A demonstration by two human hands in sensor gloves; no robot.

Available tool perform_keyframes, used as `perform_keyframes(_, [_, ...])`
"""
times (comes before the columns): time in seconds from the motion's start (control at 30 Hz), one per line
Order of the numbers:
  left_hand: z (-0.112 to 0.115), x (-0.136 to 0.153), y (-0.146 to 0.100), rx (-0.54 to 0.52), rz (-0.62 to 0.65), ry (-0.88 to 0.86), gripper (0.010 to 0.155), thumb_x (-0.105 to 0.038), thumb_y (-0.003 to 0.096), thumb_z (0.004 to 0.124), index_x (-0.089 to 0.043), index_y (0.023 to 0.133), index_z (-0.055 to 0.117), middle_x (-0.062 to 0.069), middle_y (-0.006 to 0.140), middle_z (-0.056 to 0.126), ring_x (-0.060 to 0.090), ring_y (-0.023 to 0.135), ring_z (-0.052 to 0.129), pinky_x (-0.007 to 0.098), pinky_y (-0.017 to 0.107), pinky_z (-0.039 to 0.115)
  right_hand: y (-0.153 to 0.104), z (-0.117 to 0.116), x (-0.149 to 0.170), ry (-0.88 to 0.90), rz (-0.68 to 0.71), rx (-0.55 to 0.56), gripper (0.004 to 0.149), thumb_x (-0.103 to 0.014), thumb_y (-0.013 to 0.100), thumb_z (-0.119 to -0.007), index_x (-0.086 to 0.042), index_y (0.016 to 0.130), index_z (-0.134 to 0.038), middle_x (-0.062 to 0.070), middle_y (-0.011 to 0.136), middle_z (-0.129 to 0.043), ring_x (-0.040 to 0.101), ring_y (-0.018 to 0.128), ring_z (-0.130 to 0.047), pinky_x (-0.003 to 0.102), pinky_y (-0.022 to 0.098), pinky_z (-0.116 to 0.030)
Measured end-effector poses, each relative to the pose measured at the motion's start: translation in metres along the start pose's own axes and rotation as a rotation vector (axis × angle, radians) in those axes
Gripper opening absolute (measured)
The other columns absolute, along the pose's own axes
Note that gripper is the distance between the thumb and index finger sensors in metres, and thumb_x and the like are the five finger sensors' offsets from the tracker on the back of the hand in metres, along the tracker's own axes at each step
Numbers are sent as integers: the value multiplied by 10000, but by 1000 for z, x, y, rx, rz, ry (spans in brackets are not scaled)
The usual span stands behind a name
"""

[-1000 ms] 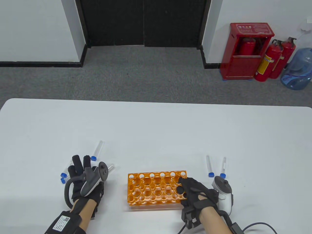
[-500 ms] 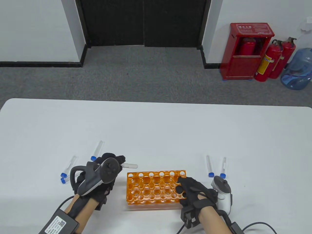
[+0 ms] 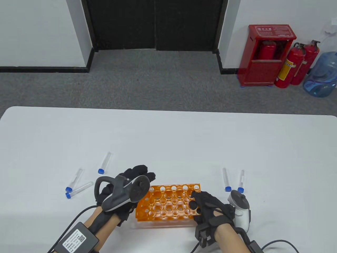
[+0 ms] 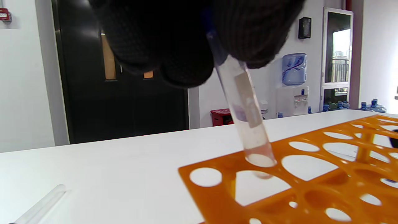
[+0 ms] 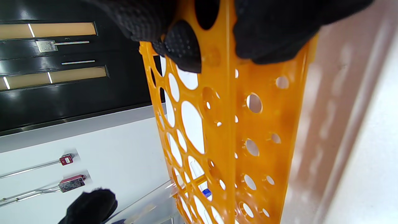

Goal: Hold test tube rack and insert test tubes into grid holes one by one

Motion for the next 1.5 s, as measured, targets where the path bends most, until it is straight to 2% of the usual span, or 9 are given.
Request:
perform_keyframes(0.63, [21, -29, -3, 45, 82, 106, 476, -417, 358, 898, -552, 810, 839, -230, 950, 826, 0, 649, 1079, 182, 540, 990, 0, -1, 0, -9, 8, -9, 467, -419, 445, -710, -206, 858, -756, -5, 596, -969, 245, 188, -953, 434, 164, -806])
perform_keyframes(0.73, [27, -30, -4, 74, 97, 109, 507, -466, 351, 874, -559, 843, 796, -212, 965, 818, 50, 687, 1068, 232, 563, 966, 0, -1, 1, -23, 7, -5, 467, -419, 445, -711, -205, 858, -757, -4, 598, -969, 248, 191, -953, 435, 166, -805])
perform_keyframes(0.8, [27, -27, -4, 102, 92, 102, 597, -584, 331, 791, -580, 919, 688, -182, 1037, 746, 156, 831, 995, 342, 633, 896, 0, 0, 1, -19, 5, -4, 468, -419, 445, -710, -206, 859, -755, -6, 599, -968, 248, 192, -953, 435, 166, -805])
perform_keyframes(0.87, [16, -19, -3, 100, 65, 84, 707, -669, 307, 701, -572, 990, 548, -173, 1119, 605, 207, 977, 865, 410, 708, 817, 0, 0, 2, 3, 2, -10, 468, -419, 445, -710, -206, 859, -754, -5, 598, -968, 246, 191, -953, 435, 165, -806])
perform_keyframes(0.97, [-20, 12, 3, -11, -31, -20, 755, -686, 311, 648, -547, 1031, 468, -182, 1161, 508, 257, 1079, 719, 477, 780, 711, 0, 1, 1, 5, 6, -7, 467, -419, 445, -710, -207, 859, -755, -6, 599, -967, 246, 192, -953, 435, 165, -806])
perform_keyframes(1.07, [-39, 68, 19, -45, -205, -77, 735, -677, 343, 674, -536, 1038, 478, -186, 1161, 517, 263, 1102, 670, 489, 801, 670, -1, 3, 0, 7, 7, -2, 467, -419, 445, -710, -207, 859, -754, -5, 599, -968, 247, 192, -953, 435, 167, -805])
perform_keyframes(1.2, [-4, 145, 46, 98, -435, -6, 679, -646, 347, 719, -485, 996, 602, -130, 1162, 483, 323, 1118, 549, 542, 809, 580, -1, 3, -1, 14, 11, -2, 467, -419, 445, -709, -207, 859, -754, -5, 600, -967, 247, 192, -953, 435, 166, -805])
perform_keyframes(1.3, [40, 185, 56, 216, -565, 84, 629, -624, 343, 738, -457, 947, 684, -99, 1153, 494, 369, 1116, 324, 633, 789, 351, -2, 2, -2, 9, 17, -5, 468, -419, 445, -710, -206, 859, -754, -6, 599, -967, 247, 192, -953, 435, 166, -805])
perform_keyframes(1.5, [112, 206, 65, 429, -679, 139, 611, -640, 345, 719, -445, 923, 696, -89, 1168, 411, 366, 1088, 129, 615, 777, 255, -2, 3, -2, 15, 14, -4, 467, -420, 446, -710, -207, 860, -754, -6, 599, -968, 247, 192, -953, 435, 166, -805])
Point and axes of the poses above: the tracker on the back of each hand, its own x axis roughly to the little-finger side, its own y axis roughly from the wrist to the fingertips, z = x × y, the point moved 5 cm from there along y, roughly from the wrist to the fingertips
